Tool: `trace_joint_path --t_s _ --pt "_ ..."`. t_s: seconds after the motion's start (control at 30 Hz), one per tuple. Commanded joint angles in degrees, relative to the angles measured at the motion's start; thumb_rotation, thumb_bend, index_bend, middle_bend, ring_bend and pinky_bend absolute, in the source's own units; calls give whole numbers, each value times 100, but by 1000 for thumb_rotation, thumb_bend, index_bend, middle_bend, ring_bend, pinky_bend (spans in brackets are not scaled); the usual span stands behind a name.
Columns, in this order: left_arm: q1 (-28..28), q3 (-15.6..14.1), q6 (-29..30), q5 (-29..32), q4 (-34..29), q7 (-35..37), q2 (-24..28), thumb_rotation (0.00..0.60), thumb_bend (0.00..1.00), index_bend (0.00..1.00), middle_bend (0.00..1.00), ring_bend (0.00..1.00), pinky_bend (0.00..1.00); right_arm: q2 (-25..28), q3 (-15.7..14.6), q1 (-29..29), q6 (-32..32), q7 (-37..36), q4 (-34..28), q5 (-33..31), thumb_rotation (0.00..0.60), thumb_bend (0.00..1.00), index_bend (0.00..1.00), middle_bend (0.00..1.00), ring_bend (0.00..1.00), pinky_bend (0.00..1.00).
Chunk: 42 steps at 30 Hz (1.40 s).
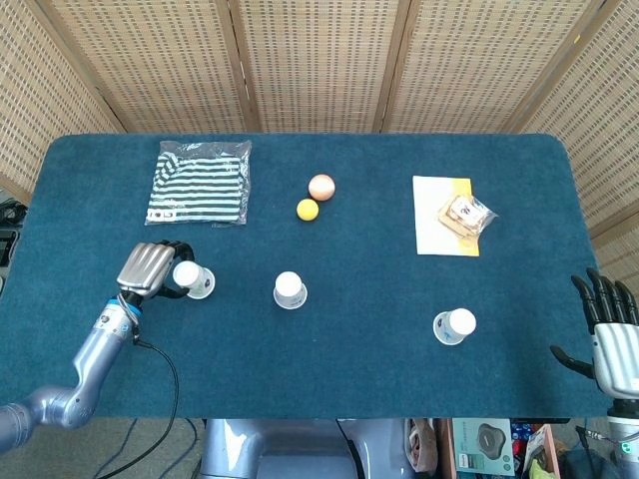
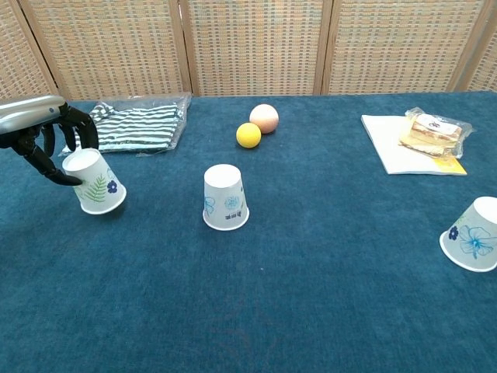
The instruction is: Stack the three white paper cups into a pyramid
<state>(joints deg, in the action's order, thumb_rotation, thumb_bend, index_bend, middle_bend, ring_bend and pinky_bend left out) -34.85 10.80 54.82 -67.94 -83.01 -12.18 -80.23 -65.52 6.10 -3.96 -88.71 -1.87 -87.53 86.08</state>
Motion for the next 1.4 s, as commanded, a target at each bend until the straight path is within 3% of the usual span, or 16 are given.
trace_joint_path --t_s 0.03,0.43,0.73,1.0,1.03,1.07,1.1,1.13,1.2,1.27,1.4 --pt "-95 49 93 -80 -216 -120 6 600 188 442 439 394 501 0 -5 -5 12 0 -5 3 600 0 0 0 0 0" --pt "-814 262 -323 510 -304 -817 -668 600 188 442 439 394 501 34 19 2 35 -88 10 -62 600 0 0 0 0 0" --pt "-1000 172 -172 959 -283 -1536 -842 600 188 442 439 394 501 83 46 26 58 -309 71 -141 600 0 0 0 0 0" --pt "-1050 99 -163 997 -196 -1500 -945 600 188 412 403 368 494 99 37 34 43 -340 46 -112 600 0 0 0 0 0" --pt "-1069 80 -170 997 -164 -1519 -973 600 188 350 353 330 482 99 34 34 44 -337 42 -109 600 0 0 0 0 0" --pt "-1087 67 -185 1012 -147 -1534 -993 600 188 218 235 236 433 99 33 35 46 -337 42 -110 600 0 0 0 0 0" --pt "-1105 54 -222 1044 -154 -1529 -1004 600 188 88 110 122 353 103 34 34 49 -339 41 -113 600 0 0 0 0 0" --pt "-1116 40 -269 1062 -181 -1503 -992 600 188 27 51 65 288 104 34 36 49 -340 40 -113 600 0 0 0 0 0" --pt "-1077 19 -279 994 -342 -1349 -883 600 189 0 0 0 119 115 36 40 49 -358 38 -119 600 0 0 0 0 0" --pt "-917 -48 -107 692 -605 -1077 -653 600 189 0 0 0 44 119 36 46 34 -362 39 -112 600 0 0 0 0 0" --pt "-624 -150 358 104 -837 -654 -329 600 189 0 0 0 0 115 27 41 51 -337 34 -108 600 0 0 0 0 0"
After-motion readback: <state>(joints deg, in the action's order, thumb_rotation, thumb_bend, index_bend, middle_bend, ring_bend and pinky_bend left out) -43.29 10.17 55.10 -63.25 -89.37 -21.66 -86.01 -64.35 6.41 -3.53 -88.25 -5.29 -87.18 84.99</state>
